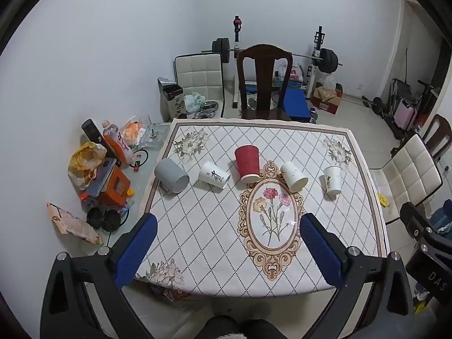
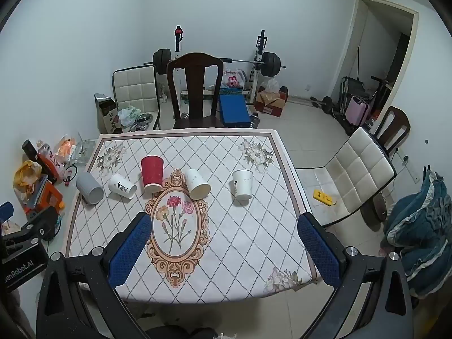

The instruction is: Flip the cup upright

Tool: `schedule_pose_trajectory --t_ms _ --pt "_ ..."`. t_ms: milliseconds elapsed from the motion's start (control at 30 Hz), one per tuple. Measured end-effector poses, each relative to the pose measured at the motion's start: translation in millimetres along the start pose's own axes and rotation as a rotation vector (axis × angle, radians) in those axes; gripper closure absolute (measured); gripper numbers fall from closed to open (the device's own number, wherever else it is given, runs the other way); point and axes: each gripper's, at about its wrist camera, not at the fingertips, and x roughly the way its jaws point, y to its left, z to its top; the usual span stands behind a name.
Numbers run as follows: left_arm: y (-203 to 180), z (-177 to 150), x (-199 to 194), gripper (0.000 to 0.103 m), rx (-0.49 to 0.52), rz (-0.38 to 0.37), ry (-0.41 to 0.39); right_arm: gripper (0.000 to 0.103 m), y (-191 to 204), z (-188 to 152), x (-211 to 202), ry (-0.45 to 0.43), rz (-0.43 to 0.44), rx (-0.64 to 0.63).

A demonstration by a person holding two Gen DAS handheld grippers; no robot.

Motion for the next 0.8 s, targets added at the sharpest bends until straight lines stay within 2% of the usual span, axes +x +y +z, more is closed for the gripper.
schedule_pose_trajectory --t_ms 333,800 --pt "-17.7 5.9 4.9 0.0 0.008 0.001 0.018 0.0 4.4 0.9 -2.9 0.008 0.011 0.005" --pt "-12.9 5.8 1.0 0.0 0.014 -0.01 0.011 0.0 7.2 -3.5 -0.1 0.021 0.013 -0.001"
